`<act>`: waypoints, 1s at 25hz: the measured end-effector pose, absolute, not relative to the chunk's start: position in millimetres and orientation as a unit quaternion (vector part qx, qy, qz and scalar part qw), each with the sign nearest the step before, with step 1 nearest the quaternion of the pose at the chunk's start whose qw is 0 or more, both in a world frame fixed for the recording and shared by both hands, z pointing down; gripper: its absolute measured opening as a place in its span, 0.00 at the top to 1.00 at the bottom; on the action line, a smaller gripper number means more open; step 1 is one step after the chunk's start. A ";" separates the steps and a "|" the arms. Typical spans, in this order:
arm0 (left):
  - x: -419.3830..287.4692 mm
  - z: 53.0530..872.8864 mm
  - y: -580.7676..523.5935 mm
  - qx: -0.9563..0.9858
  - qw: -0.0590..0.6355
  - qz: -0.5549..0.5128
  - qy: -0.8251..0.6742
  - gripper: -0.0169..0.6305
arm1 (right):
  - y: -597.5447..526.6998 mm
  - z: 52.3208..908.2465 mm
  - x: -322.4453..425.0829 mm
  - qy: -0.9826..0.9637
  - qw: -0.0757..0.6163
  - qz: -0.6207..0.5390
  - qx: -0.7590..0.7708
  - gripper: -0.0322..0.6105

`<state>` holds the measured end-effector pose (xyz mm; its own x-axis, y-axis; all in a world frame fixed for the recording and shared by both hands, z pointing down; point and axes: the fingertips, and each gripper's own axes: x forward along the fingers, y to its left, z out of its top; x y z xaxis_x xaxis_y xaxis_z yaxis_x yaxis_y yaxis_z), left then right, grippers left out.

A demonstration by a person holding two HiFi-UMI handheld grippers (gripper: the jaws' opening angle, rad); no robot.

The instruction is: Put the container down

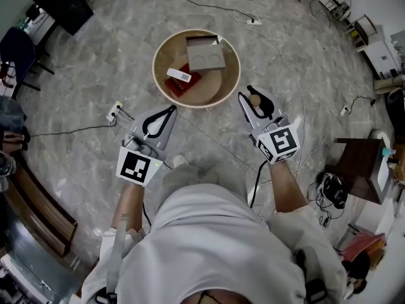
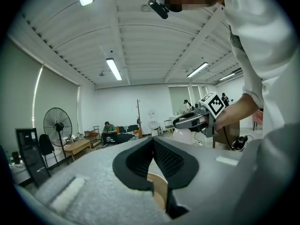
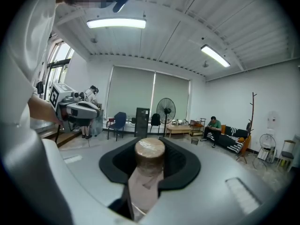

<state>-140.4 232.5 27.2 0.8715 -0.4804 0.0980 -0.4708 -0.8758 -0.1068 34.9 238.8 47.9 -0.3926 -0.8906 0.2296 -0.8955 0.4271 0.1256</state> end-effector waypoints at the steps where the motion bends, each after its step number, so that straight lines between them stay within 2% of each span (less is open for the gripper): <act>1: -143.5 28.7 227.9 -0.967 0.038 -0.062 0.242 0.96 | 233.9 48.8 32.7 -0.832 0.132 0.009 0.539 0.77; 13: -152.8 54.6 177.9 -0.966 0.024 -0.081 0.243 0.96 | 175.9 84.3 27.0 -0.830 0.145 0.016 0.538 0.77; 25: -107.8 69.7 107.0 -0.952 0.015 -0.100 0.290 0.96 | 92.9 128.0 51.3 -0.864 0.154 0.030 0.478 0.77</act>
<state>-107.8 107.0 69.7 0.8120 -0.5549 0.1811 -0.5490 -0.8314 -0.0861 51.3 92.9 128.0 -0.4959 -0.8170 0.2943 -0.8351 0.5416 0.0961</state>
